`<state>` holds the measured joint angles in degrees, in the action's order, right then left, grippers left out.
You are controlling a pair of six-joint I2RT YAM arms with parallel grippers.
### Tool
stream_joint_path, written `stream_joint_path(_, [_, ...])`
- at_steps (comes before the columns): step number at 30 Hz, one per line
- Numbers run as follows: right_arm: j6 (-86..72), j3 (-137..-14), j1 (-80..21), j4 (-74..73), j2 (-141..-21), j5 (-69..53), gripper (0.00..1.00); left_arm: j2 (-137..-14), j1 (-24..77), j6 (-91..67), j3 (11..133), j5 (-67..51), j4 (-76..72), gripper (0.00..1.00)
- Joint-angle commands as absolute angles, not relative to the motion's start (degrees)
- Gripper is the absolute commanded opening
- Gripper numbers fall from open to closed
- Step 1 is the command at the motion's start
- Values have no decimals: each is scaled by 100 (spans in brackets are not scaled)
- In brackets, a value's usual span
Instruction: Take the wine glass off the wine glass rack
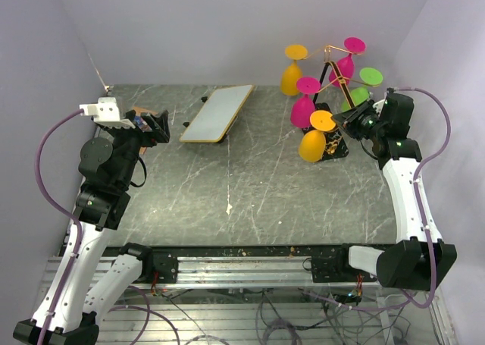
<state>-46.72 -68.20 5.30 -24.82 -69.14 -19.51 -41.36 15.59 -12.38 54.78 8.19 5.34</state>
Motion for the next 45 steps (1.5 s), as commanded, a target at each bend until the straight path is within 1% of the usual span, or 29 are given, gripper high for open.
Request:
stream_joint_path(1, [-4883, -6811, 492, -2451, -6679, -2335, 13, -4111, 1591, -1208, 5444, 718, 218, 99])
stream_joint_path(4, [-4908, -6794, 492, -2477, -6638, -2245, 7, -4113, 1591, -1207, 5449, 721, 219, 99])
stream_joint_path(12, [-5027, -6768, 508, -2517, -6576, -2081, 0, -4122, 1600, -1212, 5432, 702, 211, 99])
stream_joint_path(23, [-5455, -6614, 536, -2449, -6451, -2110, 0, -4140, 1597, -1217, 5434, 677, 195, 99])
stream_joint_path(27, [-5692, -6441, 545, -2361, -6228, -2052, 0, -4148, 1616, -1223, 5431, 675, 194, 99])
stream_joint_path(36, [-5994, -6269, 562, -2510, -5815, -1364, 0, -4165, 1631, -1219, 5426, 658, 178, 99])
stream_joint_path(45, [-6375, -6316, 576, -2551, -5766, -648, 0, -4172, 1634, -1216, 5414, 648, 176, 99])
